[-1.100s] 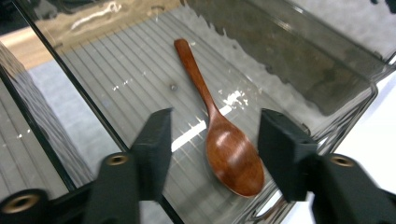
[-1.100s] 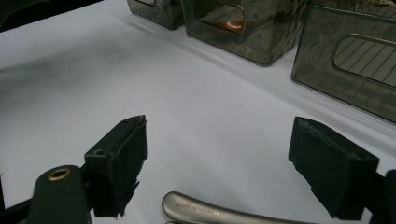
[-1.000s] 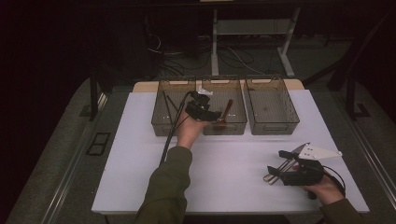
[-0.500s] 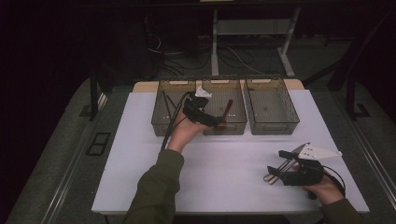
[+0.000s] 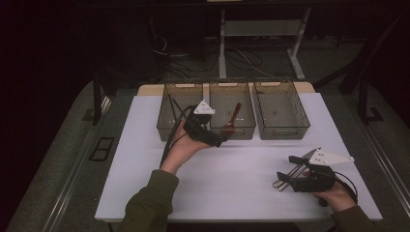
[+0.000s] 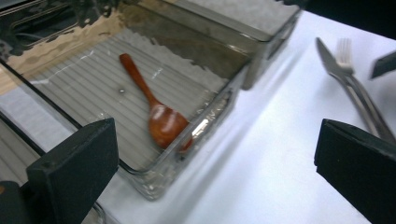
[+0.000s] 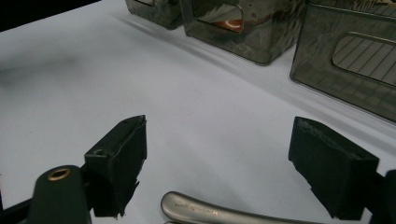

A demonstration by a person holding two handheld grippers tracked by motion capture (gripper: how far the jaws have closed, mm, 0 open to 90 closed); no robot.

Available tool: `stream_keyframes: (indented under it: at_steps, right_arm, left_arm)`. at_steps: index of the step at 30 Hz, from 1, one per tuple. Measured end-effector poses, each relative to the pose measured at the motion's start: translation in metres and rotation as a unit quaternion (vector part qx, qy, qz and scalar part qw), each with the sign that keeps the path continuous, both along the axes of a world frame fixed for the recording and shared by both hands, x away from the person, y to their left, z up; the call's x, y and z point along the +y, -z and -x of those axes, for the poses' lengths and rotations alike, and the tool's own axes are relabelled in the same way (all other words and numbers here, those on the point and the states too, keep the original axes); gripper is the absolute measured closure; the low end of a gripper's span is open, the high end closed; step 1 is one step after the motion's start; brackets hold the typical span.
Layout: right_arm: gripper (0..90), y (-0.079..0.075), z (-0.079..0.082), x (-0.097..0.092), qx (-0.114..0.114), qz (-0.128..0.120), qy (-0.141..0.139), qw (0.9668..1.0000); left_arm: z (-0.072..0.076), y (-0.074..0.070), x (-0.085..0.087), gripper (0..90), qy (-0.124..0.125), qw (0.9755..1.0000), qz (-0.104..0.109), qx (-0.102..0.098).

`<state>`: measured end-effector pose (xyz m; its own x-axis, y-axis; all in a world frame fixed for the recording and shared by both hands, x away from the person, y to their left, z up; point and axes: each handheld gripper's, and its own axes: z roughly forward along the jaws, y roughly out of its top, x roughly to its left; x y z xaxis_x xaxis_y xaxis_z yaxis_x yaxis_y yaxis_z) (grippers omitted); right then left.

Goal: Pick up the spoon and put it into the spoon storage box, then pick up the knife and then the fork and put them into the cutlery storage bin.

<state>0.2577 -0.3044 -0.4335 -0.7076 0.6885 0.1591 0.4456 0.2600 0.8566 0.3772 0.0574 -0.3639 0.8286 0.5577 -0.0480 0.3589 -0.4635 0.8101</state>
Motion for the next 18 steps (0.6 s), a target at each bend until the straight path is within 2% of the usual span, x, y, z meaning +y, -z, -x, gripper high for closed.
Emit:
stream_keyframes:
  at_steps: [7,10,13,18]
  right_arm:
    - [19.5,-0.001,0.001,0.001,0.002,-0.002,0.001,1.0]
    - [19.5,0.0,0.0,0.0,0.0,0.0,0.0,1.0]
    - [19.5,0.0,-0.001,0.0,0.001,-0.001,0.001,1.0]
    - [19.4,0.0,-0.001,-0.001,0.005,0.001,0.007,1.0]
  left_arm:
    - [0.026,0.004,0.009,0.0,0.01,0.9997,0.02,0.003]
    - [0.036,0.009,0.015,0.0,0.013,0.9999,0.011,0.002]
    - [0.046,0.015,0.022,0.0,0.014,0.9997,0.016,0.008]
    - [0.062,0.026,0.033,0.0,0.017,0.9997,0.019,0.005]
